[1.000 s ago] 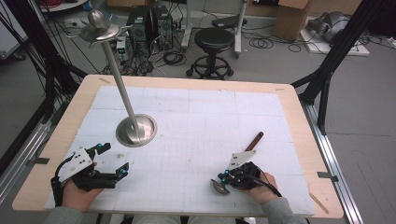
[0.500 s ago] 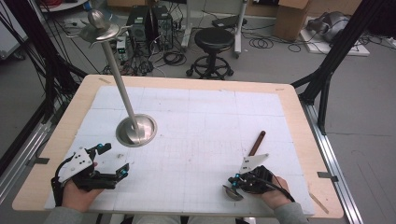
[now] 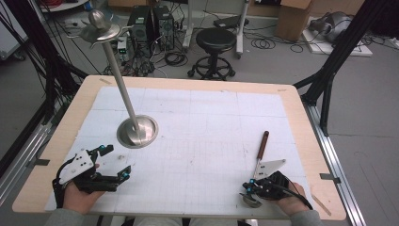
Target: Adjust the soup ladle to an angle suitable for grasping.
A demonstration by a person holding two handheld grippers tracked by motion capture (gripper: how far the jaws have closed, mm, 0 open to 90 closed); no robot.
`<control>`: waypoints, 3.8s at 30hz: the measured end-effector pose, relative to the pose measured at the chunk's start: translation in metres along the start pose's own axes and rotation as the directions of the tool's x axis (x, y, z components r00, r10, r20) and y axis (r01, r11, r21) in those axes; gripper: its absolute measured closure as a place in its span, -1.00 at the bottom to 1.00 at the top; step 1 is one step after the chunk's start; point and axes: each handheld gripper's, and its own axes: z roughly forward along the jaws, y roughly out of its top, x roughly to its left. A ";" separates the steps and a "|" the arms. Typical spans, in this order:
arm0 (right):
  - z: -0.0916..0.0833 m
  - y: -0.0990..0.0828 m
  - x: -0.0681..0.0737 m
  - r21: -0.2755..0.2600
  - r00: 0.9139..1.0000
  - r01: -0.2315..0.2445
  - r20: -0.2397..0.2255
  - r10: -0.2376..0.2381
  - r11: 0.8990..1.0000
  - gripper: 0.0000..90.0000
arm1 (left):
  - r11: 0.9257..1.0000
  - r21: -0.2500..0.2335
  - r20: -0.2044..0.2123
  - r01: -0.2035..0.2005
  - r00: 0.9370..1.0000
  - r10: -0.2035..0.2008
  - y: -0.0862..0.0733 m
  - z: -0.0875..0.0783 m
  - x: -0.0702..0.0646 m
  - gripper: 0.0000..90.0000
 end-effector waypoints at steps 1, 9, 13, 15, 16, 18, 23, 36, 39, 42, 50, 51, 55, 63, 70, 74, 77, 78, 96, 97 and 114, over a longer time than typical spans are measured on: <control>-0.002 -0.002 -0.001 0.001 1.000 0.000 0.002 0.000 1.000 1.00 | 1.000 -0.002 0.000 0.002 1.000 -0.002 0.000 0.000 0.000 -0.96; -0.011 -0.018 -0.004 -0.027 1.000 -0.012 -0.005 0.012 1.000 1.00 | 1.000 0.002 -0.003 -0.002 1.000 0.002 0.000 0.000 0.000 -0.96; -0.015 -0.021 -0.008 -0.071 1.000 -0.017 0.005 0.017 0.997 1.00 | 1.000 0.001 -0.005 -0.005 1.000 0.005 0.001 0.000 0.000 -0.96; -0.024 -0.022 -0.013 -0.128 0.997 -0.027 0.068 0.036 0.991 1.00 | 1.000 0.001 -0.009 -0.004 1.000 0.004 0.000 0.000 0.000 -0.96; -0.029 -0.023 -0.016 -0.155 0.994 -0.038 0.098 0.054 0.987 1.00 | 1.000 0.002 -0.011 -0.005 1.000 0.005 0.000 0.000 0.000 -0.96; -0.034 -0.028 -0.023 -0.185 0.985 -0.055 0.154 0.084 0.981 1.00 | 1.000 -0.001 -0.014 -0.010 1.000 0.010 0.001 0.000 -0.001 -0.96; -0.038 -0.046 -0.048 -0.220 0.941 -0.153 0.264 0.210 0.963 1.00 | 1.000 0.003 -0.017 -0.006 1.000 0.006 0.000 -0.001 -0.001 -0.96; -0.023 -0.054 -0.088 -0.259 0.880 -0.281 0.313 0.356 0.924 1.00 | 1.000 0.008 -0.037 -0.002 0.999 0.002 -0.002 -0.007 -0.001 -0.96; -0.020 -0.052 -0.091 -0.268 0.884 -0.283 0.300 0.359 0.921 1.00 | 1.000 0.012 -0.041 -0.007 0.999 0.007 -0.003 -0.008 0.000 -0.96; -0.018 -0.050 -0.091 -0.263 0.887 -0.271 0.307 0.346 0.926 1.00 | 1.000 0.016 -0.042 -0.005 0.999 0.006 -0.003 -0.008 -0.001 -0.96; -0.011 -0.041 -0.091 -0.242 0.899 -0.226 0.320 0.298 0.943 1.00 | 1.000 0.025 -0.041 -0.008 0.999 0.009 -0.004 -0.006 -0.001 -0.96; -0.010 -0.040 -0.091 -0.243 0.901 -0.221 0.319 0.293 0.945 1.00 | 1.000 0.026 -0.041 -0.009 0.999 0.010 -0.004 -0.006 -0.001 -0.96; -0.007 -0.035 -0.091 -0.233 0.906 -0.213 0.317 0.281 0.949 1.00 | 1.000 0.026 -0.045 -0.007 0.999 0.008 -0.004 -0.005 -0.001 -0.96; 0.005 -0.016 -0.086 -0.202 0.931 -0.169 0.290 0.224 0.965 1.00 | 1.000 0.028 -0.046 -0.007 0.999 0.008 -0.004 -0.005 -0.001 -0.96; 0.018 0.005 -0.081 -0.169 0.960 -0.148 0.211 0.183 0.974 1.00 | 1.000 0.019 -0.039 -0.001 0.999 0.002 -0.004 -0.005 -0.003 -0.96; 0.022 0.011 -0.080 -0.165 0.967 -0.147 0.185 0.177 0.975 1.00 | 1.000 0.024 -0.038 0.000 0.999 0.001 -0.004 -0.005 -0.003 -0.96; 0.026 0.018 -0.076 -0.150 0.972 -0.121 0.182 0.147 0.981 1.00 | 1.000 0.021 -0.036 0.000 0.999 0.001 -0.004 -0.006 -0.002 -0.96; 0.027 0.021 -0.075 -0.142 0.974 -0.115 0.178 0.140 0.983 1.00 | 1.000 0.021 -0.037 0.001 0.999 0.000 -0.004 -0.005 -0.002 -0.96; 0.054 0.063 -0.050 -0.069 0.998 -0.011 0.055 0.015 0.998 1.00 | 1.000 0.020 -0.037 0.006 0.999 -0.005 -0.005 -0.006 -0.003 -0.96; 0.054 0.064 -0.050 -0.065 0.999 -0.004 0.049 0.007 0.998 1.00 | 1.000 0.020 -0.039 0.009 0.999 -0.008 -0.005 -0.006 -0.003 -0.96; 0.036 0.074 -0.042 -0.118 0.999 0.014 0.040 -0.009 0.993 1.00 | 1.000 0.013 -0.038 0.004 0.999 -0.003 -0.003 -0.007 -0.003 -0.96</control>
